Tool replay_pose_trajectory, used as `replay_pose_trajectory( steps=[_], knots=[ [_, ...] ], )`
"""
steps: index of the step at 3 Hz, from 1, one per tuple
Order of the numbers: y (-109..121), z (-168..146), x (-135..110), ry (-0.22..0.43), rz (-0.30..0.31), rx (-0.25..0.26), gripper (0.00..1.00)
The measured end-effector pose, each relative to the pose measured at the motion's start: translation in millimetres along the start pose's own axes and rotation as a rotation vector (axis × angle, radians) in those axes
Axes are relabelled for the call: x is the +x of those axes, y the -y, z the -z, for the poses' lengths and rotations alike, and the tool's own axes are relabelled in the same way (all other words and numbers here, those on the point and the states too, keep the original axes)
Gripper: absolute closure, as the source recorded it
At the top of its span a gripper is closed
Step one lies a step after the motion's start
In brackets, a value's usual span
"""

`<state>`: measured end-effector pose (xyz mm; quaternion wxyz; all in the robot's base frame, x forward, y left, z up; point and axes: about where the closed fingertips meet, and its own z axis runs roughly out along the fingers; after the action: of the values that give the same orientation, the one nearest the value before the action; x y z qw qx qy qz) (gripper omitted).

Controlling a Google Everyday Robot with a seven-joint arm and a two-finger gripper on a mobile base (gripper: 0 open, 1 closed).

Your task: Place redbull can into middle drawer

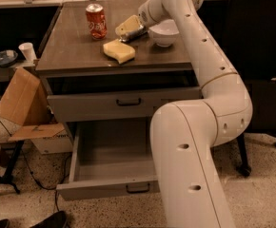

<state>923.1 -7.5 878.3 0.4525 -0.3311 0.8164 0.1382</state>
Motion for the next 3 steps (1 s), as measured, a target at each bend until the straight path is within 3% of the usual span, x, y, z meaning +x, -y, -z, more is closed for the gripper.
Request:
replay_pose_trajectory(
  steps=[3],
  knots=[
    [-16.4,-13.9,-8.0,0.009,-0.019,-0.037,0.0]
  ],
)
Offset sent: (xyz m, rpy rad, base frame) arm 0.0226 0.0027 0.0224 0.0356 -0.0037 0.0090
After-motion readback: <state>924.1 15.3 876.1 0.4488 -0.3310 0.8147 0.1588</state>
